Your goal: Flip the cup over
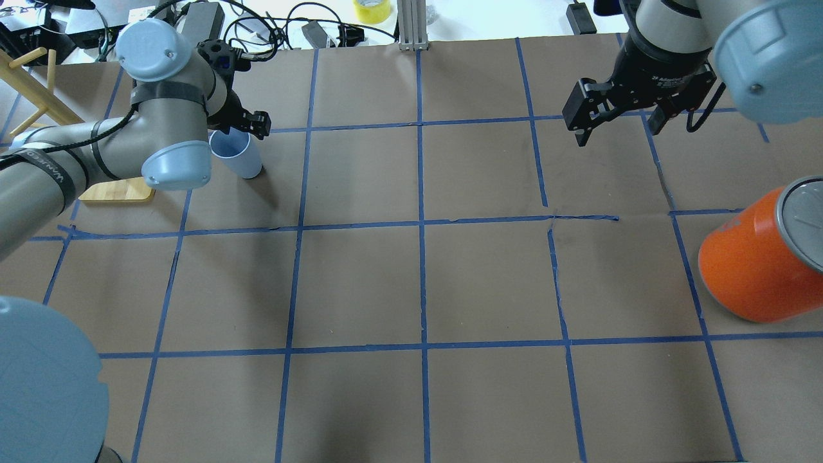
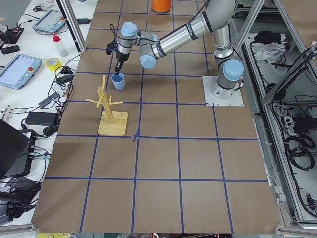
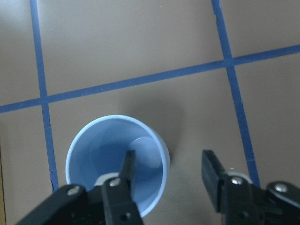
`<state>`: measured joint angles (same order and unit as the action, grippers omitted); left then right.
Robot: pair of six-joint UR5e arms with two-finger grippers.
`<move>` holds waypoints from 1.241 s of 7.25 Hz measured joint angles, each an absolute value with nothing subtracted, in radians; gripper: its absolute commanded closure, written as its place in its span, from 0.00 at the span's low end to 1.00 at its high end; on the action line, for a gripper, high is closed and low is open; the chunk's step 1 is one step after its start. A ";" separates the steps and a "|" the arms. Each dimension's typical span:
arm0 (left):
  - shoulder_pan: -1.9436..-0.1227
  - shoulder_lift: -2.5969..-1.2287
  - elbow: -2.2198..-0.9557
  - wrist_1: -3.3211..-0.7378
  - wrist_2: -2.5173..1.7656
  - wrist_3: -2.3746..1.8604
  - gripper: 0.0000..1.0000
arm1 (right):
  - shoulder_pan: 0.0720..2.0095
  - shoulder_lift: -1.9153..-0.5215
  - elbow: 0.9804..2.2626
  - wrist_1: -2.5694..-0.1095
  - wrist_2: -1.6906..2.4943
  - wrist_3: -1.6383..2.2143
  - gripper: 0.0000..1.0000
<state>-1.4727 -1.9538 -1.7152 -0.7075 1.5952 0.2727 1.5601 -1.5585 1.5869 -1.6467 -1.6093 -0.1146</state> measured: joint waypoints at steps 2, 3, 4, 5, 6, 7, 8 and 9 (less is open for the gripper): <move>-1.480 -1.855 -1.636 -0.970 1.595 0.262 0.00 | 1.560 -1.559 1.590 -1.648 -1.610 -0.115 0.00; -1.485 -1.798 -1.552 -1.218 1.589 0.256 0.00 | 1.560 -1.559 1.592 -1.649 -1.610 -0.115 0.00; -1.491 -1.739 -1.450 -1.482 1.573 0.250 0.00 | 1.560 -1.559 1.594 -1.651 -1.610 -0.115 0.00; -1.495 -1.688 -1.380 -1.659 1.546 0.247 0.05 | 1.560 -1.559 1.594 -1.652 -1.610 -0.116 0.00; -1.503 -1.653 -1.364 -1.738 1.523 0.238 0.05 | 1.560 -1.559 1.595 -1.653 -1.610 -0.116 0.00; -1.524 -1.625 -1.394 -1.748 1.515 0.195 0.00 | 1.560 -1.559 1.596 -1.653 -1.610 -0.116 0.00; -1.559 -1.605 -1.436 -1.703 1.524 0.107 0.02 | 1.560 -1.559 1.597 -1.652 -1.610 -0.115 0.00; -1.599 -1.606 -1.466 -1.637 1.558 0.029 0.00 | 1.560 -1.559 1.597 -1.653 -1.610 -0.115 0.00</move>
<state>-1.5987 -1.6058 -1.4662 -1.6369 1.5584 0.0286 1.5601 -1.5586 1.5967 -1.6525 -1.6096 -0.1152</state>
